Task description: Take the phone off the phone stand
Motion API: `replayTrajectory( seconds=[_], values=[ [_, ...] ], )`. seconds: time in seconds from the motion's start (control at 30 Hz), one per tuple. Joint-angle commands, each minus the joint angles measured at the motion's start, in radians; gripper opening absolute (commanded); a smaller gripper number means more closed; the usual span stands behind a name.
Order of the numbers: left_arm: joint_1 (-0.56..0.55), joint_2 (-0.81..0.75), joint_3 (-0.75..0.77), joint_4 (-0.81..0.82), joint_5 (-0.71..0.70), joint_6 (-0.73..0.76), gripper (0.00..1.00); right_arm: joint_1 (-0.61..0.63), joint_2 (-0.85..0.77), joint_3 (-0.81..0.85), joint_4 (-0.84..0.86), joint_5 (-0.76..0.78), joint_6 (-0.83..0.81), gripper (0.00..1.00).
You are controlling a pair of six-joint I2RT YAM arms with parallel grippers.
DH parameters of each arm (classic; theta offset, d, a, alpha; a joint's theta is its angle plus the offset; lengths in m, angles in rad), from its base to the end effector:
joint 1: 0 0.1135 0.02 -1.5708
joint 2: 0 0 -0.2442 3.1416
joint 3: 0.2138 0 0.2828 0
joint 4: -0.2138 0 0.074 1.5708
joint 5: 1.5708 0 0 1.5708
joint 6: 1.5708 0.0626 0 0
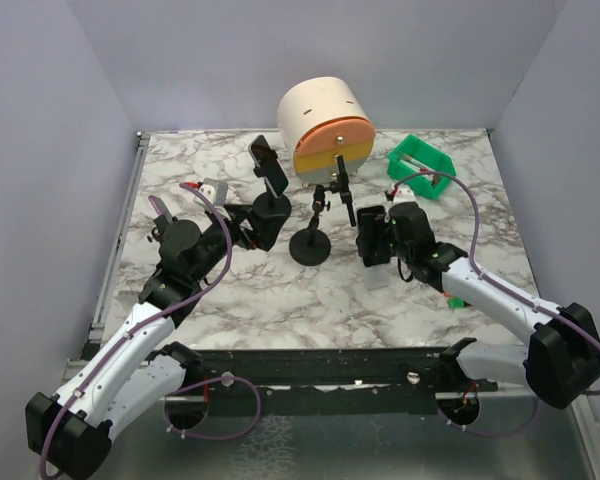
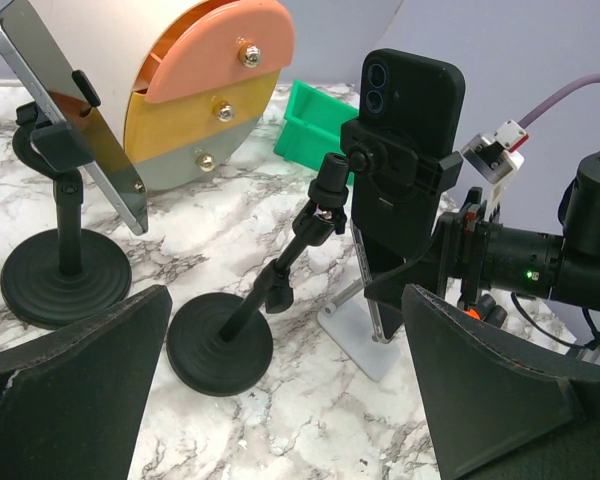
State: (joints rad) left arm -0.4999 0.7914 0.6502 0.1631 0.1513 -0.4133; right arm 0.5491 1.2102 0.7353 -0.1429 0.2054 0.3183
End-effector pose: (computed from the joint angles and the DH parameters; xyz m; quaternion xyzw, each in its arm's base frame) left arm 0.2292 -0.1359 0.3107 0.0842 0.6943 -0.3617 0.6164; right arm 0.2773 0.1547 0.1906 -0.0551 0.8835 0.1091 0.4523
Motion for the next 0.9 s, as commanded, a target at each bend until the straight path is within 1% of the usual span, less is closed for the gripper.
replayTrajectory(
  seconds=[0.0,0.1,0.23,0.33,0.37,0.4,0.47,0.57,0.87],
  values=[
    [-0.005,-0.004,0.011,0.005,0.002,0.013,0.99,0.01,0.019,0.03,0.005,0.037,-0.001,0.95],
    [-0.005,-0.004,0.011,0.004,0.002,0.013,0.99,0.013,0.018,0.03,0.001,0.048,-0.001,0.94],
    [-0.005,-0.004,0.012,0.004,0.004,0.013,0.99,0.017,0.004,0.023,0.004,0.048,-0.009,0.87],
    [-0.005,-0.008,0.01,0.005,0.002,0.014,0.99,0.02,-0.026,0.007,0.012,0.049,-0.016,0.79],
    [-0.005,-0.009,0.01,0.006,0.002,0.014,0.99,0.02,-0.036,0.006,0.01,0.049,-0.019,0.75],
    [-0.005,-0.01,0.009,0.006,0.001,0.014,0.99,0.02,-0.043,0.005,0.006,0.051,-0.02,0.69],
    [-0.005,-0.008,0.009,0.006,0.003,0.013,0.99,0.02,-0.058,0.007,-0.005,0.053,-0.021,0.64],
    [-0.005,-0.01,0.01,0.006,0.003,0.013,0.99,0.022,-0.084,0.015,-0.024,0.053,-0.019,0.62],
    [-0.005,-0.012,0.009,0.006,0.002,0.013,0.99,0.023,-0.169,0.039,-0.1,0.086,-0.008,0.62]
  ],
)
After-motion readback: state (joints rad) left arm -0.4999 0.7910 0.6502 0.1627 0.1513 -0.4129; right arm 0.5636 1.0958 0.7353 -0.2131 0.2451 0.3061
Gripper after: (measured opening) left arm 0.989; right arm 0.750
